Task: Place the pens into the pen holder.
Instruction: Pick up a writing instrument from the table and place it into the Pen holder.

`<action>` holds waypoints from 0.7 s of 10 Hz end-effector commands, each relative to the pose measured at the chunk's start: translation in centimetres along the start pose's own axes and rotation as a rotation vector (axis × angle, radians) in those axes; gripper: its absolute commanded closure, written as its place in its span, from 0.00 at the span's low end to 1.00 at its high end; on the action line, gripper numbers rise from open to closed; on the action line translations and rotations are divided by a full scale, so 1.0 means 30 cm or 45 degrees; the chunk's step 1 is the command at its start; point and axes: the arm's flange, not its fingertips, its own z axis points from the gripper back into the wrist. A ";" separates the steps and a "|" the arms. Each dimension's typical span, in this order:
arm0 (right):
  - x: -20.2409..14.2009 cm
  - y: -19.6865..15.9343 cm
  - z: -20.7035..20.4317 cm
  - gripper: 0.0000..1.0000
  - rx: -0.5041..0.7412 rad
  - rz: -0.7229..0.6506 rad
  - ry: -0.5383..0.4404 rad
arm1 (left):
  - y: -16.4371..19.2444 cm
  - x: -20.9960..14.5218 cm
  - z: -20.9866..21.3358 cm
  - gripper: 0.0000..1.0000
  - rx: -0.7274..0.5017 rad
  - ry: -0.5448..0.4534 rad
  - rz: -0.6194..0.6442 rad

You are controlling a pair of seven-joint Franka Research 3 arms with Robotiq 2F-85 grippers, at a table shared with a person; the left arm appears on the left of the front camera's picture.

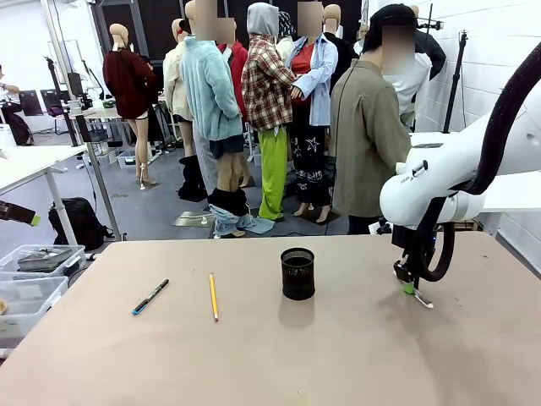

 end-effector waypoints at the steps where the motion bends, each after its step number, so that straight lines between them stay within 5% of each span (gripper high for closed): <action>1: -0.010 0.021 0.006 1.00 -0.016 0.071 0.015 | 0.002 -0.001 -0.003 0.00 0.003 -0.004 0.010; 3: -0.046 0.026 0.061 1.00 -0.013 0.223 -0.091 | 0.002 -0.001 -0.003 0.00 0.003 -0.004 0.010; 7: -0.143 0.024 0.274 1.00 0.031 0.577 -0.581 | 0.002 -0.001 -0.003 0.00 0.003 -0.004 0.010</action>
